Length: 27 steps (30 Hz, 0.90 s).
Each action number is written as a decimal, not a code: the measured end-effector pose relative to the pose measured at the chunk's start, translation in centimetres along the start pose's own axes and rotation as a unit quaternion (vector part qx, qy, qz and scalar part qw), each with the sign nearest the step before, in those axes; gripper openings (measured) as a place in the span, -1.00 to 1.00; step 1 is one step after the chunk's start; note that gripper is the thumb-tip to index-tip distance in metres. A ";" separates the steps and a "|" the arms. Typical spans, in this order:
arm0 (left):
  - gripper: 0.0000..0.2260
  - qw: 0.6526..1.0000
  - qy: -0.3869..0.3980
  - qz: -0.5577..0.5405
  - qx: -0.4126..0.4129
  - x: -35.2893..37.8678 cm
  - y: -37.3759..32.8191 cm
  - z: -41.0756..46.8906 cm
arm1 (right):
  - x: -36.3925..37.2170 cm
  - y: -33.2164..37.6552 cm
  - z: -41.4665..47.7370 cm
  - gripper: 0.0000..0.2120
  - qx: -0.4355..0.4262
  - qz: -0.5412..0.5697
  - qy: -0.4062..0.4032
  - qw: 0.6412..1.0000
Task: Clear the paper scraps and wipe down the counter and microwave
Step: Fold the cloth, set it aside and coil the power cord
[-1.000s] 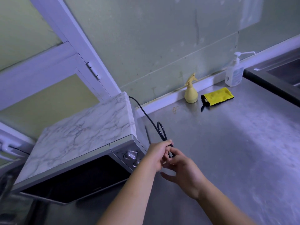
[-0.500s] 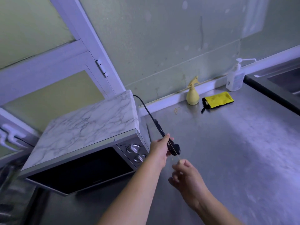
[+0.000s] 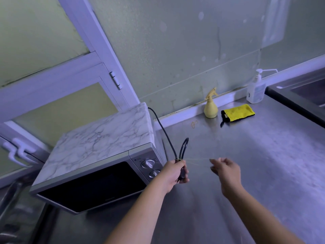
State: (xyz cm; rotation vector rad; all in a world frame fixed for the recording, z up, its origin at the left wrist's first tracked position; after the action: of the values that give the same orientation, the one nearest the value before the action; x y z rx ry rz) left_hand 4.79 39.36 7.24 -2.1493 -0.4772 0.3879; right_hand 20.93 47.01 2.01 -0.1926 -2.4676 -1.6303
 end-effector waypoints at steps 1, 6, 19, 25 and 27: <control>-0.79 1.000 -0.002 0.007 0.009 -0.1 -0.1 -0.1 | 0.6 1.0 0.7 -0.73 0.010 0.058 0.006 0.998; -0.88 0.999 -0.011 -0.003 0.042 -0.1 -0.7 -0.5 | 3.4 5.8 2.3 -0.62 -0.052 0.097 0.090 0.990; -0.80 0.993 -0.026 -0.054 0.100 -0.3 -0.8 0.2 | 3.2 4.9 2.8 -0.60 -0.371 -0.587 0.117 0.710; -0.79 0.985 -0.075 0.027 0.150 0.6 -0.7 1.3 | 5.8 3.7 3.3 -0.67 -0.092 -0.513 0.097 0.848; -0.79 0.982 -0.090 0.058 0.153 0.3 -0.2 1.5 | 7.1 3.0 3.4 -0.77 0.100 -0.191 0.109 0.970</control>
State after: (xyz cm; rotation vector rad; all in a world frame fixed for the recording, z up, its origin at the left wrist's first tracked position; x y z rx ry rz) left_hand 4.38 40.70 6.54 -1.8560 -0.3662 0.6808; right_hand 14.37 51.36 4.94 0.4902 -2.5820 -1.4143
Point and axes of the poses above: each hand's wrist, its own z-axis towards the middle knuckle, its own x-axis out of the palm, y = z × x, the point moved 3 cm from there along z, towards the middle knuckle, and after that the axes turned 1 degree about -y, right-handed, at the moved point
